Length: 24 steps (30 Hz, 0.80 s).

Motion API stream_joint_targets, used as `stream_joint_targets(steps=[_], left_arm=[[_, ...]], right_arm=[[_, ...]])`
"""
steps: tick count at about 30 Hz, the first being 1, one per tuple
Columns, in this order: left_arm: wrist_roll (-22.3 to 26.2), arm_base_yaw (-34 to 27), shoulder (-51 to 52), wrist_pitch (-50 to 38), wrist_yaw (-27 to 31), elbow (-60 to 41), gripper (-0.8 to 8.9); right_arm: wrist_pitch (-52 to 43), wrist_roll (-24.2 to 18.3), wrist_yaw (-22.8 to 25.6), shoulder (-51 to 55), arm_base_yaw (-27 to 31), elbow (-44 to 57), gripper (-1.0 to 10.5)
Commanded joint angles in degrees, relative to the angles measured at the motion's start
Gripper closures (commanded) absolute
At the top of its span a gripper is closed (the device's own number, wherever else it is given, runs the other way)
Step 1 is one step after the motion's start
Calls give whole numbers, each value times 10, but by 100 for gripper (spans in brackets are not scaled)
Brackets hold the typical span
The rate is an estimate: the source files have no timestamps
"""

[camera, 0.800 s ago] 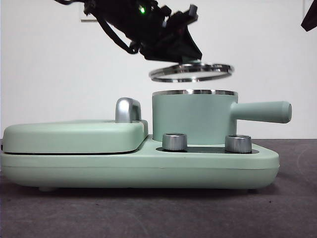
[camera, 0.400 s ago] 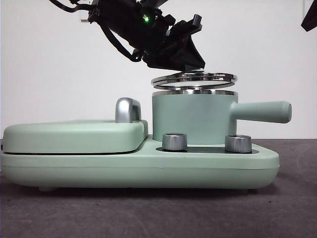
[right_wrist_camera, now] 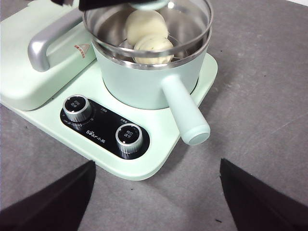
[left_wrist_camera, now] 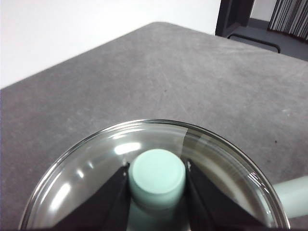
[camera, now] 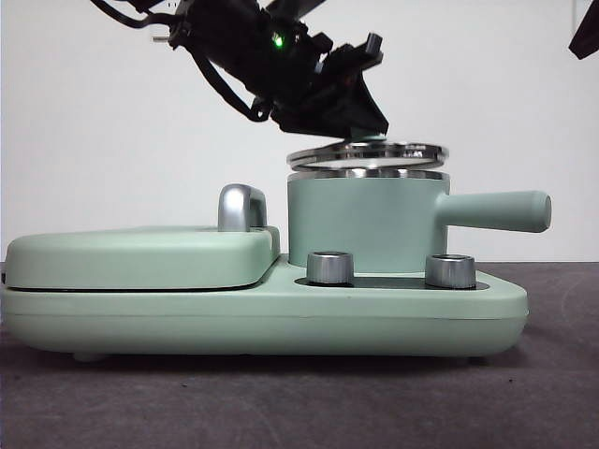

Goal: Put the buns in a small steamer

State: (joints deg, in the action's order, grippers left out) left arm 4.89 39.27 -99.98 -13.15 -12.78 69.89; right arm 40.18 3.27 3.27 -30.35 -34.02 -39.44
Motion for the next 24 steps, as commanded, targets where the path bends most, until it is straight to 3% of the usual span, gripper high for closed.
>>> stream_joint_targets(steps=[1,18,20,24], left_arm=[[2,5,-13,-18,-1,11,804],[2,5,-34,-17,-1,11,802],[-2,5,-33,-17,-1,11,756],[-33,5,-23,-17,-1,11,530]], right_arm=[[-3,6,3,-2,-3,-2,539],[-3,6,2,-2,-3,-2,539],[-3,6,2,-2,-3,-2,539],[-3,6,2,-2,-3,-2,539]])
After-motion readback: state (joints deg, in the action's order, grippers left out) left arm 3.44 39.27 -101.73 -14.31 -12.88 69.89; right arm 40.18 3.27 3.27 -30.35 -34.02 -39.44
